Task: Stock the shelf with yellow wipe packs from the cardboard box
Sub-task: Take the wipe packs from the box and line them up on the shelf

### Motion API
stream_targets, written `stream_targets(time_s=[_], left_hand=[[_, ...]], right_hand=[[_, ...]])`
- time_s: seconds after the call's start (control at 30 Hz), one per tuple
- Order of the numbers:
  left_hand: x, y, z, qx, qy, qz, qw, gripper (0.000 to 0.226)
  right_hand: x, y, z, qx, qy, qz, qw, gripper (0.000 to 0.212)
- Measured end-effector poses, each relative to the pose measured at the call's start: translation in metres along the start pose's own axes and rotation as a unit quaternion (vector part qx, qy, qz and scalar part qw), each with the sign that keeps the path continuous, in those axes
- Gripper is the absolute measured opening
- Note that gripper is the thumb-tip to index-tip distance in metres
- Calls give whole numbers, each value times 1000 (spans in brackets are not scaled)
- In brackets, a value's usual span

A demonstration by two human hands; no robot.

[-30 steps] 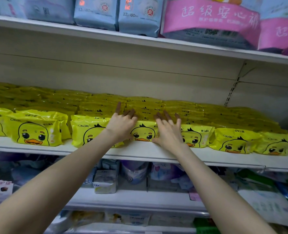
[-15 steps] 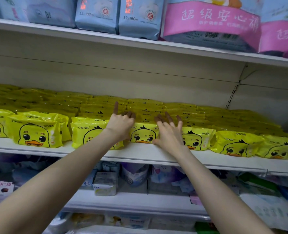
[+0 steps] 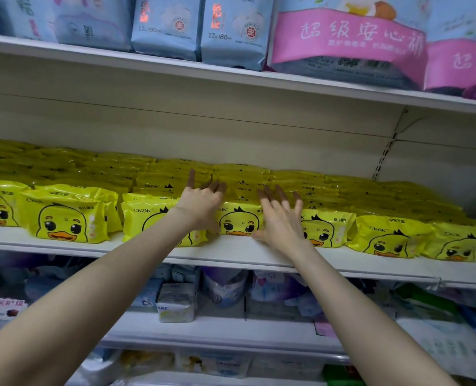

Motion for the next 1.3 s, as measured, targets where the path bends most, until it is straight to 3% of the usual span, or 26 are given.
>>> stream_targets(time_s=[0.2, 0.47, 0.7, 1.03, 1.3], left_hand=[[-20, 28, 10, -88, 2, 5, 996, 115], [-59, 89, -12, -78, 19, 26, 996, 120], [-72, 116, -25, -41, 22, 17, 999, 118], [-65, 128, -38, 0, -45, -22, 999, 102], [-65, 145, -35, -12, -28, -31, 999, 104]], right_hand=[[-2, 18, 18, 51, 6, 20, 998, 101], [7, 77, 28, 118, 24, 69, 990, 108], [24, 117, 20, 93, 59, 83, 990, 110], [35, 136, 11, 75, 38, 35, 996, 101], [36, 140, 11, 62, 24, 23, 997, 98]])
Point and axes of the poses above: each hand's wrist, its own x-axis towards the middle knuckle, its own z-axis out of the back of the hand, y = z × x, the point moved 2 cm from there along x, towards the middle knuckle, and after that the axes turned 5 degrees about z, right-handed, at the moved point
